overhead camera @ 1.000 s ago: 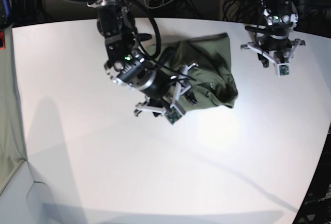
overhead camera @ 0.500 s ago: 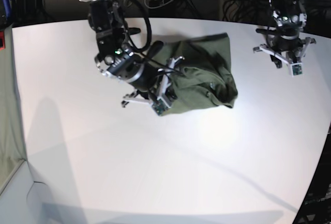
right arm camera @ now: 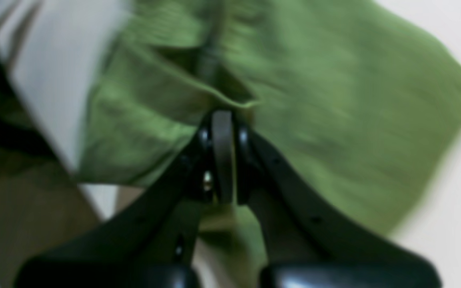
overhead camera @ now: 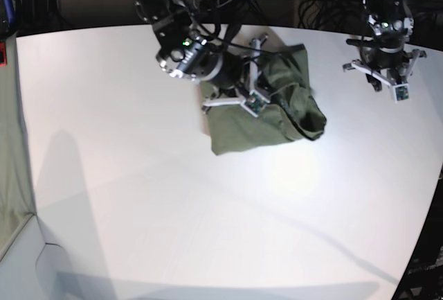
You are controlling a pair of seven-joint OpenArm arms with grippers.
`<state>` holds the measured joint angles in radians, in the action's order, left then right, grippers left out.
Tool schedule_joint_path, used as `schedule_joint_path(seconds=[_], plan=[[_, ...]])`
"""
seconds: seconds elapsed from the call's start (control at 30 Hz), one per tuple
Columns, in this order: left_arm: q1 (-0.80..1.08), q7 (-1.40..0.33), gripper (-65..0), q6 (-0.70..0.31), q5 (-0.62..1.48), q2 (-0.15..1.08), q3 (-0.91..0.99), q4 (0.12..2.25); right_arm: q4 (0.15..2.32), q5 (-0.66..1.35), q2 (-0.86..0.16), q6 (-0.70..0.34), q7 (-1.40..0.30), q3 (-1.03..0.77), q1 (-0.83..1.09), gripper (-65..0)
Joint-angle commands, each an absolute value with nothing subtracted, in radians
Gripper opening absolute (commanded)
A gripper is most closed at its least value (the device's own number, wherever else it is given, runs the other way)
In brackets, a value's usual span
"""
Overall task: Layout the t-shirt on the table in an organized manner, then fold the t-shirt properly
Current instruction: 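Grasp the bunched shirt edges with both grippers and flatten the bundle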
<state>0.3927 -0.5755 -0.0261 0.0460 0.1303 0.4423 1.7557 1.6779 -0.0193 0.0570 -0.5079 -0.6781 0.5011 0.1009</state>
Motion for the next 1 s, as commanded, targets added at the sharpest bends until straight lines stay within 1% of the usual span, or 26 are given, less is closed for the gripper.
schedule_joint_path(seconds=[0.0, 0.1, 0.2, 0.3, 0.43, 0.6, 0.73, 0.8, 0.83, 0.93, 0.97], plan=[[0.390, -0.555, -47.4, -0.022, 0.042, 0.140, 0.446, 1.774, 1.702, -0.002, 0.053, -0.535, -0.659, 0.530, 0.101, -65.0], [0.390, -0.555, -47.4, -0.022, 0.042, 0.140, 0.447, 1.774, 1.733, -0.002, 0.031, -0.604, -0.661, 0.598, 0.107, -65.0], [0.392, -0.555, -47.4, -0.022, 0.042, 0.142, 0.447, 1.774, 1.762, -0.002, 0.022, -0.610, -0.662, 0.619, 0.107, -65.0], [0.392, -0.556, -47.4, -0.022, 0.042, 0.142, 0.455, 1.774, 1.790, -0.002, 0.022, -0.610, -0.662, 0.584, 0.108, -65.0], [0.392, -0.559, -47.3, -0.022, 0.044, 0.131, 0.510, 1.776, 1.811, -0.002, 0.030, -0.610, -0.661, 0.479, 0.114, -65.0], [0.392, -0.559, -47.3, -0.022, 0.044, 0.127, 0.513, 1.788, 1.768, -0.002, 0.079, -0.610, -0.659, 0.361, 0.110, -65.0], [0.414, -0.559, -47.0, -0.031, 0.050, 0.062, 0.509, 1.839, 1.756, -0.002, 0.077, -0.610, -0.654, 0.344, 0.110, -65.0], [0.429, -0.561, -43.6, -0.093, 0.096, 0.016, 0.518, 1.885, 1.756, -0.002, 0.076, -0.610, -0.654, 0.343, 0.113, -65.0], [0.437, -0.561, -40.6, -0.130, 0.125, 0.004, 0.518, 1.911, 1.756, -0.002, 0.073, -0.610, -0.656, 0.343, 0.113, -65.0], [0.464, -0.562, -28.6, -0.220, 0.197, -0.008, 0.513, 1.962, 1.756, -0.002, 0.053, -0.610, -0.657, 0.341, 0.111, -65.0], [0.472, -0.562, -23.8, -0.246, 0.228, -0.008, 0.510, 1.966, 1.756, -0.002, 0.050, -0.610, -0.659, 0.341, 0.111, -65.0]])
